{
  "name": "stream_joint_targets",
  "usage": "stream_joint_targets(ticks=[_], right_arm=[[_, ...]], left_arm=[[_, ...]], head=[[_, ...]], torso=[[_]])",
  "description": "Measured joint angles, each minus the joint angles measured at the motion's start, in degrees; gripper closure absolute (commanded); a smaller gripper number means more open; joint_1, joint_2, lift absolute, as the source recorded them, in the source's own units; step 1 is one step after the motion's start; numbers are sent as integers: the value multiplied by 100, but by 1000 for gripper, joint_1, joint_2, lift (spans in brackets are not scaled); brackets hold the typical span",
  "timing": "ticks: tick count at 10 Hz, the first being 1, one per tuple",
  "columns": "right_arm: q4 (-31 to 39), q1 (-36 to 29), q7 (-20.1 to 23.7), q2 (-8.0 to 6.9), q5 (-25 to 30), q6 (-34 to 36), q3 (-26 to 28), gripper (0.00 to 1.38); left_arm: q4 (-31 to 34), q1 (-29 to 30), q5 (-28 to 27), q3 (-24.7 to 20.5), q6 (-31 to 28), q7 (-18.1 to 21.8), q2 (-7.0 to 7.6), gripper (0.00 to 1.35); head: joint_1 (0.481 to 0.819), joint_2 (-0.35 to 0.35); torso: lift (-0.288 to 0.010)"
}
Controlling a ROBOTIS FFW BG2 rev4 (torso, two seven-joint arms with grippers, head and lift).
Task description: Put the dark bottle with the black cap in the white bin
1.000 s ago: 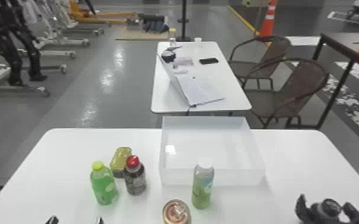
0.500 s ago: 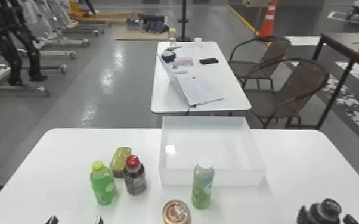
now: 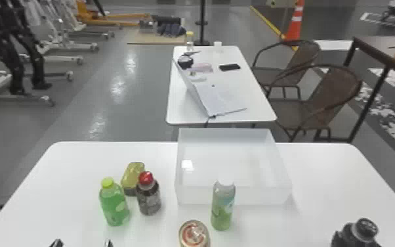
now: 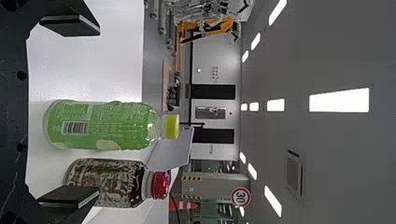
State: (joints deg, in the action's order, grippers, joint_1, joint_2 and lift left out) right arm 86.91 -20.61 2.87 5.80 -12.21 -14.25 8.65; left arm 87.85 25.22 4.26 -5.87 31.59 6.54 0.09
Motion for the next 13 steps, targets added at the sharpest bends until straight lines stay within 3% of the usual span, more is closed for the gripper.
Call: stream_joint_targets(ticks=[4,7,9,12,13], right_arm=[[158,-10,48,9,-136,-2,4,903],[1164,9,-66,-17,-59,479,-17,903],[1466,424,307,15,-92,907,-186,903],[844,1397,600,140,-217,865,-684,903],[406,1794,885,167,-246,739,-870,903]], left_arm=[[-5,0,2,-2,14,-1,0,104],[-5,-15,-4,-2,14,-1,0,104],[-45,-59,-2,16,18,2,0,104],[-134,-128,45,70,57,0,0,104],[-164,-146,65,81,72,2,0,104]], head=[[549,0],[549,0],[549,0],[549,0],[549,0]], torso=[[-100],[-100],[-100],[-100],[-100]])
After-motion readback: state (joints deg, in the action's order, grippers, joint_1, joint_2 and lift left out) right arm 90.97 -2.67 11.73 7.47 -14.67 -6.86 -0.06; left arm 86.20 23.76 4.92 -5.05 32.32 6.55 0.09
